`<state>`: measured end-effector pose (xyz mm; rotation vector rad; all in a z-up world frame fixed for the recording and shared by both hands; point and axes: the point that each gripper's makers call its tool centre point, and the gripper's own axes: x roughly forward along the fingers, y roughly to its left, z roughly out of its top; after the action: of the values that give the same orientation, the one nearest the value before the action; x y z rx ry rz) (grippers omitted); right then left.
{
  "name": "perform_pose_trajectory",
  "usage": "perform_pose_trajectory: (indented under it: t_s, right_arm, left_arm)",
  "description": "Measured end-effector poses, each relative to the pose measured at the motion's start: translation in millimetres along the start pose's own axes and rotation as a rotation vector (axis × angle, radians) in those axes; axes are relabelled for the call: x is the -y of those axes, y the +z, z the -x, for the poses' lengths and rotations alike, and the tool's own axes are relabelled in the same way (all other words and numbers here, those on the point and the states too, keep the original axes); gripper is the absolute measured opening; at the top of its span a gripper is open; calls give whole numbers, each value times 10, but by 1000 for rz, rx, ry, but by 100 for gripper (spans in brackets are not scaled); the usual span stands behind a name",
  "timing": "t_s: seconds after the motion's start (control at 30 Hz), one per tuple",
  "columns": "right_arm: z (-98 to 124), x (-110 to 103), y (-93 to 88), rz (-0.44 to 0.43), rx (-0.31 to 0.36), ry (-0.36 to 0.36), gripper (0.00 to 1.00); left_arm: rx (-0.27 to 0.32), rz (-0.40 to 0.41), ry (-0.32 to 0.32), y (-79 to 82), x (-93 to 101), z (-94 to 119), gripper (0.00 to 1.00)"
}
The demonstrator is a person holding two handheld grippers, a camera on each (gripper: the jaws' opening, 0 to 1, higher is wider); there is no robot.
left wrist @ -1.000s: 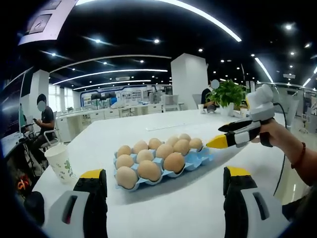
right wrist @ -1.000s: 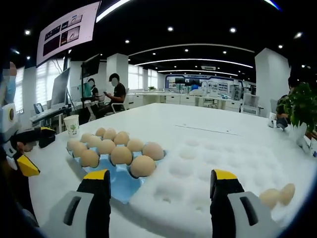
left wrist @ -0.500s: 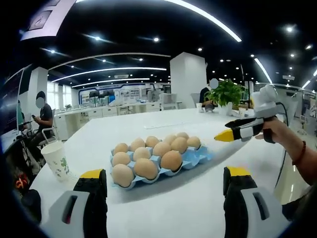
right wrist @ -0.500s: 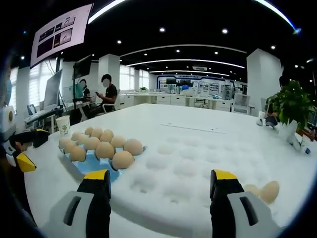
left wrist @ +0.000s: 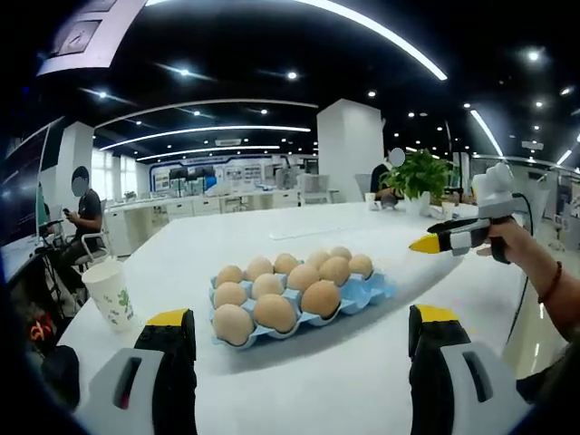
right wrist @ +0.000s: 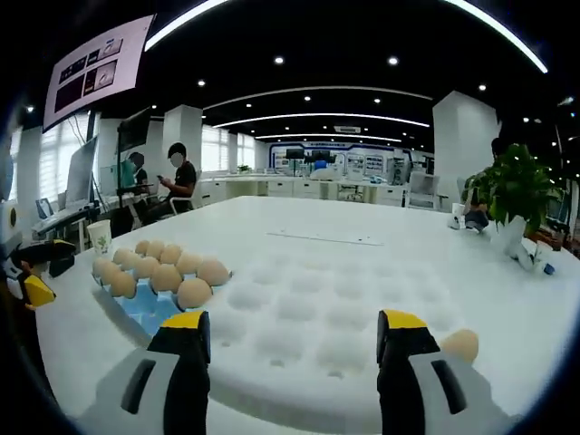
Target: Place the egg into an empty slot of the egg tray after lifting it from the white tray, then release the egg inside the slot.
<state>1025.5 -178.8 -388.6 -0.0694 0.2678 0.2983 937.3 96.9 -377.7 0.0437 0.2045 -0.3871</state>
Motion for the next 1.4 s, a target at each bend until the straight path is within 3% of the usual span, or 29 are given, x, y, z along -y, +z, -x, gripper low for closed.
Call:
perform_pose_trajectory:
  t_s: [0.3,0.6,0.87,1.23,1.4]
  right_arm:
    - [76,229,-126,-21,-24,-47,76]
    - [158,585,-193,-96,-1,-144,73]
    - [171,727,-230,-155,14,-166,57]
    - [85,810,-389,-107,-44,-195,38]
    - [65,864,-378,-80,-36,-216,30]
  left_arm:
    - [0,-1,13,5,-8,19,100]
    - [-5,-4,12,-14,47,30,99]
    - [-15,-11,13,-24,78,31,99]
    - [14,4,24,28,66,43,98]
    - [16,-1,31,31,43,52,97]
